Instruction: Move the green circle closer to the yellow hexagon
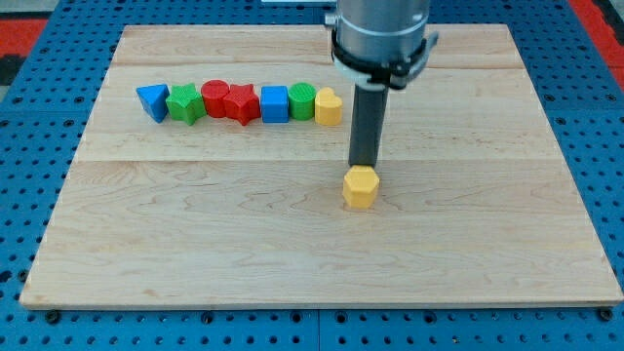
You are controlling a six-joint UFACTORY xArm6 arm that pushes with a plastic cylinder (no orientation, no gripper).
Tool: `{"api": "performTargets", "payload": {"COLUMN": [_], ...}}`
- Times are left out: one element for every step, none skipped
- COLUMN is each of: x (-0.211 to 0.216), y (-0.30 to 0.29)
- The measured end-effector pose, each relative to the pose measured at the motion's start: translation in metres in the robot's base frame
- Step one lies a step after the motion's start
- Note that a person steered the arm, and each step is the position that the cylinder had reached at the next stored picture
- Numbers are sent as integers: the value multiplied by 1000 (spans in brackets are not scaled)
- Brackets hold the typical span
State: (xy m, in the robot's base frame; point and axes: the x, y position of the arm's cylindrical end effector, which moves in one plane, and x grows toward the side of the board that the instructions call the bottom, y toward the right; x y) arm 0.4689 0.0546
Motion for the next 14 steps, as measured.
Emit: {"api": "performTargets", "payload": {"x": [35,28,-24,-52,-72,-88,-112,-123,-155,-147,-110,-80,-57,-53], "y": [0,22,62,75,75,75,50,4,-8,-60,-66,-66,-67,-90]}}
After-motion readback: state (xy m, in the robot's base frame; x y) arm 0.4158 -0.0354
